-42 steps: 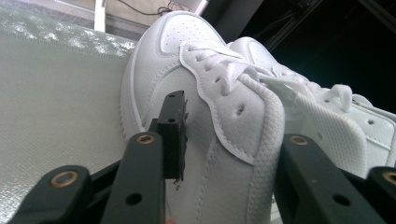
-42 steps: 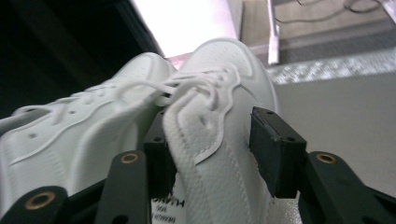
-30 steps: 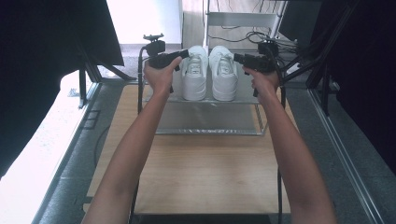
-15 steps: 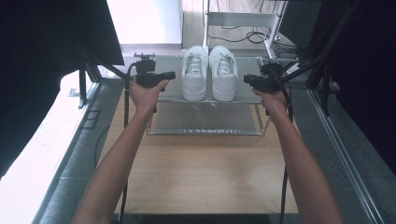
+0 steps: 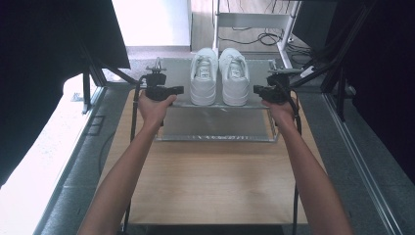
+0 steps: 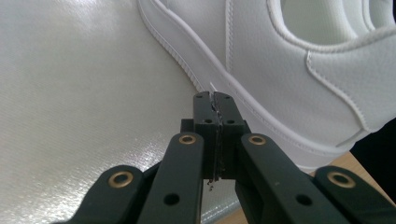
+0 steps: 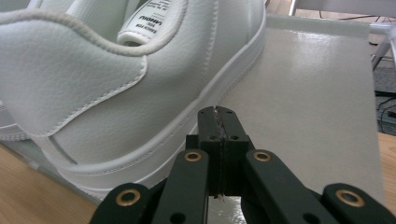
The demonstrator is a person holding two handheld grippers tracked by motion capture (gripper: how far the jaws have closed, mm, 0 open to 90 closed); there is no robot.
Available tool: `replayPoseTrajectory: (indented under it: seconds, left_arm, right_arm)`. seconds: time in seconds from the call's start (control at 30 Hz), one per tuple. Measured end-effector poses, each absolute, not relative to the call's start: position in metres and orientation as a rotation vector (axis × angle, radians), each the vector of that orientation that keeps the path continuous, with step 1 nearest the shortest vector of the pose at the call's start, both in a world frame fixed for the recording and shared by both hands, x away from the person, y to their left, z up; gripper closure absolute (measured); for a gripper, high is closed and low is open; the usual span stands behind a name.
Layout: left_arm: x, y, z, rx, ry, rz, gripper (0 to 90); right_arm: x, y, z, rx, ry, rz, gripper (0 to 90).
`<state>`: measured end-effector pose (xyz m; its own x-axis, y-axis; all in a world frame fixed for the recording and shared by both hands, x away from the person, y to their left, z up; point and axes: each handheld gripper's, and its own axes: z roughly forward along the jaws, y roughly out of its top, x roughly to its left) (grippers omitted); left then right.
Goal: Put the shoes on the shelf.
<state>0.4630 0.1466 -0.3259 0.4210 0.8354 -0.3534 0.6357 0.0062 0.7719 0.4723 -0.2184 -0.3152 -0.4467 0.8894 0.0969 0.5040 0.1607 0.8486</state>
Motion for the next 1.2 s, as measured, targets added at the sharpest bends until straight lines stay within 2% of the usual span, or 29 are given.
replayPoseTrajectory:
  seconds: [0.5, 0.97, 1.2]
  left_arm:
    - [0.466, 0.132, -0.337, 1.701, 1.272, 0.195, 89.8]
    - [0.469, 0.123, -0.336, 1.697, 1.290, 0.208, 90.0]
    - [0.468, 0.124, -0.337, 1.693, 1.279, 0.206, 90.0]
  right_arm:
    - [0.470, -0.203, -0.321, 1.288, 2.026, 1.196, 90.0]
    - [0.465, -0.184, -0.319, 1.275, 2.037, 1.160, 90.0]
    - [0.467, -0.189, -0.319, 1.280, 2.055, 1.194, 90.0]
